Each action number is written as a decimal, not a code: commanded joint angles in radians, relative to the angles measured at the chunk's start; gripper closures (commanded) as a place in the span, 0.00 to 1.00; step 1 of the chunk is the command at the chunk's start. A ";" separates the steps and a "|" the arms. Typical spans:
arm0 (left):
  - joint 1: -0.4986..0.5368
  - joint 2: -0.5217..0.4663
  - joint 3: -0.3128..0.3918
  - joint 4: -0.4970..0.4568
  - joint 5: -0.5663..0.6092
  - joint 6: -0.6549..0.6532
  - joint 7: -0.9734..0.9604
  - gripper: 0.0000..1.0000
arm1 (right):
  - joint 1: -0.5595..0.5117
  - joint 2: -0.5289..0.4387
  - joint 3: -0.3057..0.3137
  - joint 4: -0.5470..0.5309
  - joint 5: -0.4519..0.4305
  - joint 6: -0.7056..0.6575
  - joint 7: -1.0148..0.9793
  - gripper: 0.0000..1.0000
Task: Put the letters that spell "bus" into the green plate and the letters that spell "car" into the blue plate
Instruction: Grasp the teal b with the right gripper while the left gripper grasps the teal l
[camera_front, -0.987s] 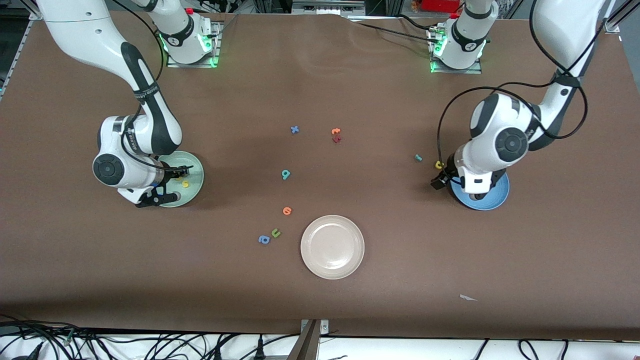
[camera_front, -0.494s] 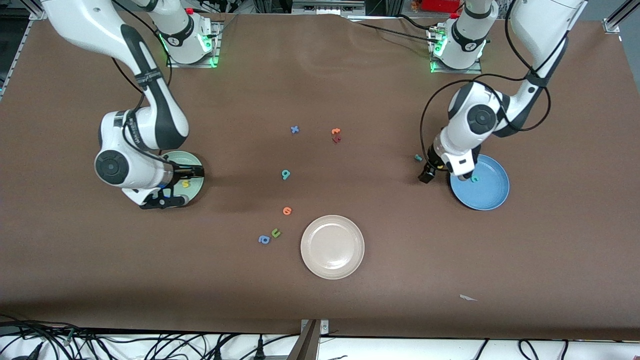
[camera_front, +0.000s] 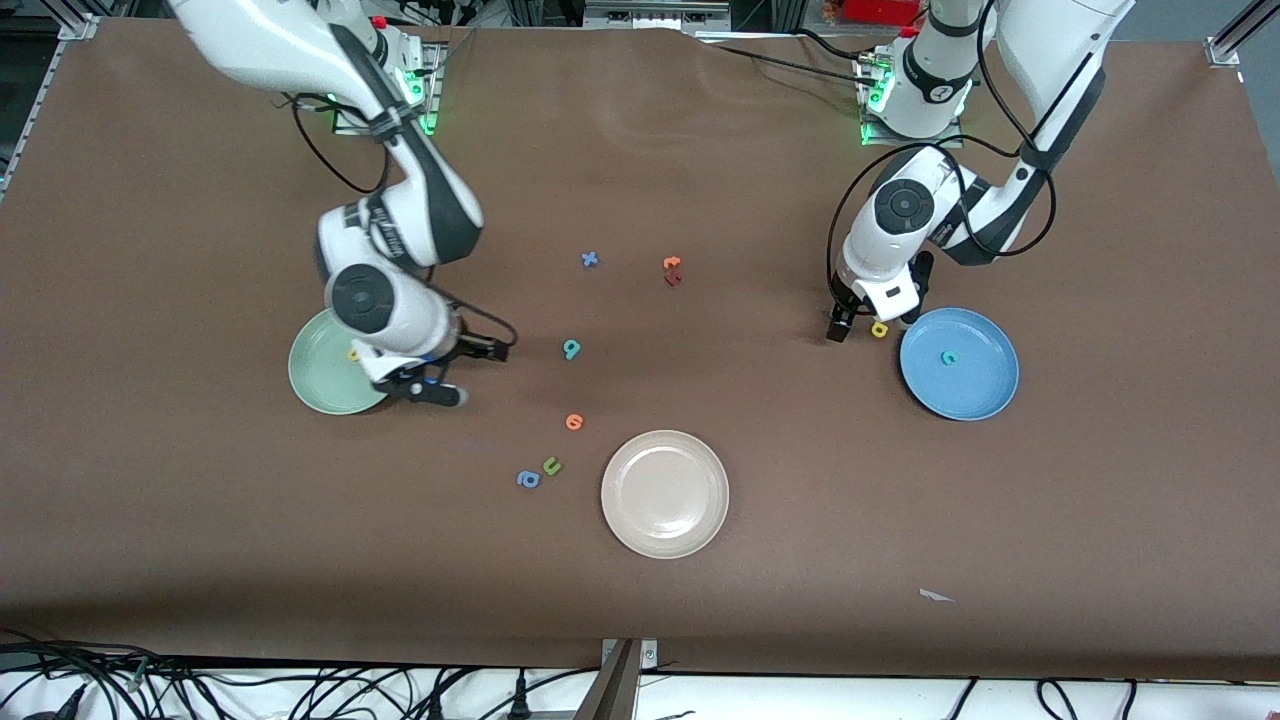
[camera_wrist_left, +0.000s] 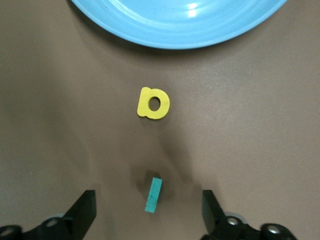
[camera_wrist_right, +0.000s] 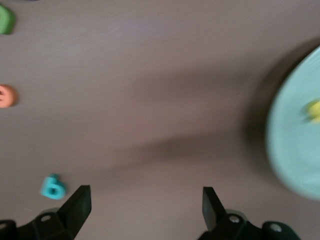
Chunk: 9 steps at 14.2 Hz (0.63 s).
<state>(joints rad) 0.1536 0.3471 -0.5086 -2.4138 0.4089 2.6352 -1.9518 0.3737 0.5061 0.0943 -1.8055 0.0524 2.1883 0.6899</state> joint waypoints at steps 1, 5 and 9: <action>0.011 -0.014 -0.001 -0.010 0.036 0.006 -0.065 0.31 | 0.059 0.041 -0.005 0.029 0.006 0.059 0.201 0.09; 0.006 -0.002 -0.001 -0.004 0.039 0.008 -0.072 0.31 | 0.145 0.092 -0.005 0.029 -0.008 0.174 0.452 0.12; 0.000 0.023 -0.001 0.010 0.041 0.011 -0.072 0.32 | 0.189 0.129 -0.008 0.029 -0.008 0.246 0.578 0.19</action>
<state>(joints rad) 0.1544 0.3548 -0.5086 -2.4136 0.4106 2.6353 -1.9865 0.5349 0.6048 0.0950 -1.8015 0.0510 2.4065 1.2043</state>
